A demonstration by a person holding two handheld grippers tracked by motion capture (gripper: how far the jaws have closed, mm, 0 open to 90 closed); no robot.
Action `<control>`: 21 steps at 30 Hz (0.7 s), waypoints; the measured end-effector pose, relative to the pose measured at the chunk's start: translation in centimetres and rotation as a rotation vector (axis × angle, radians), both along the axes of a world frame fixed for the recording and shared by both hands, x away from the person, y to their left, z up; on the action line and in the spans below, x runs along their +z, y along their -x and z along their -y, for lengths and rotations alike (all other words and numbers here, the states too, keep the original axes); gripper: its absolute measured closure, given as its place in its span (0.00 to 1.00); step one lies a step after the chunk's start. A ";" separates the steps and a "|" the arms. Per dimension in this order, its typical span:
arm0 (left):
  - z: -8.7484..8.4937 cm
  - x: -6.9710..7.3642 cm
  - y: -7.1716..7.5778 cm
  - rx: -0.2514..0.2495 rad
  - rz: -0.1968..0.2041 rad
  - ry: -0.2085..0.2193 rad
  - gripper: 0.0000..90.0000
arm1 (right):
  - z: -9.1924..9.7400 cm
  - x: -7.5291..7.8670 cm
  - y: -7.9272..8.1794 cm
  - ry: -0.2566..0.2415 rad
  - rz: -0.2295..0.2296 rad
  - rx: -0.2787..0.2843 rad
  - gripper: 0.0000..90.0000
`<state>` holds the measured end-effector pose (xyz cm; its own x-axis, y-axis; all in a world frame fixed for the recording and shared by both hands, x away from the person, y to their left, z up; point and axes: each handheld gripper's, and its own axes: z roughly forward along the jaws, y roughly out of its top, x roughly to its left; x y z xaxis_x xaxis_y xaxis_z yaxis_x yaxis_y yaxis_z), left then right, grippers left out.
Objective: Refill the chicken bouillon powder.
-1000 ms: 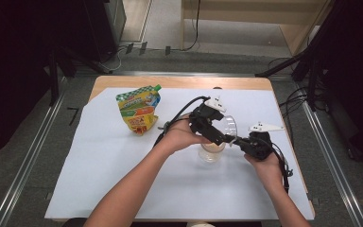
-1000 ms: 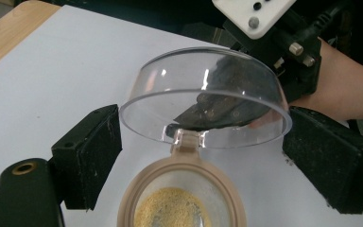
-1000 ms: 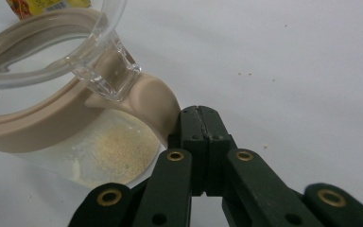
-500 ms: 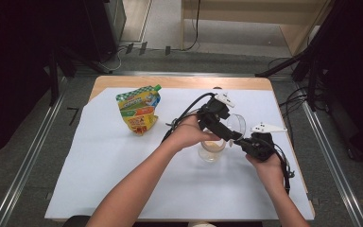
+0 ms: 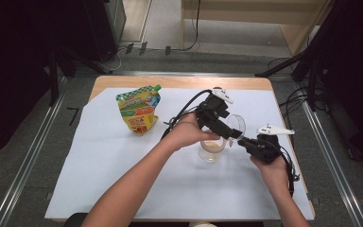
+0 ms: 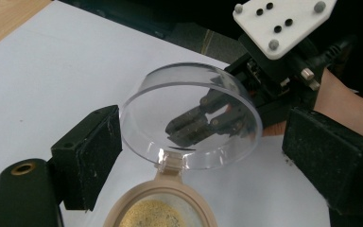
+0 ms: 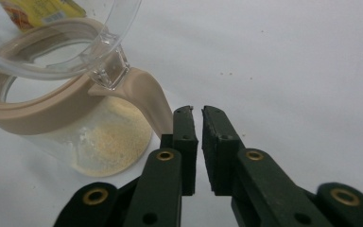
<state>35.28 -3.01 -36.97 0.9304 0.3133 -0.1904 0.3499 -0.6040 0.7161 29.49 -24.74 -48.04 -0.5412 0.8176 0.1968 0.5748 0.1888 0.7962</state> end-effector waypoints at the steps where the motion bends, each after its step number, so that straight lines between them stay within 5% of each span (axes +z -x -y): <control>1: -0.2 0.1 0.1 0.009 0.001 -0.018 0.16 | 0.1 0.1 0.1 0.000 -0.001 -0.001 0.91; 5: -1.2 0.0 0.7 -0.008 -0.003 -0.032 0.18 | 0.2 0.4 1.0 0.028 -0.001 0.012 0.84; 10: -3.2 -0.7 1.5 0.007 -0.026 -0.027 0.23 | 0.0 0.7 2.2 -0.004 -0.031 0.045 0.77; 15: -5.8 -1.5 2.7 0.067 -0.046 -0.033 0.35 | -0.4 0.8 3.7 -0.042 -0.043 0.059 0.69; 19: -8.0 -2.6 3.3 0.095 -0.077 0.012 0.39 | -0.8 0.3 4.7 -0.050 -0.078 0.067 0.64; 21: -8.5 -2.9 3.1 0.101 -0.085 -0.021 0.42 | -1.1 0.1 5.0 -0.047 -0.084 0.080 0.63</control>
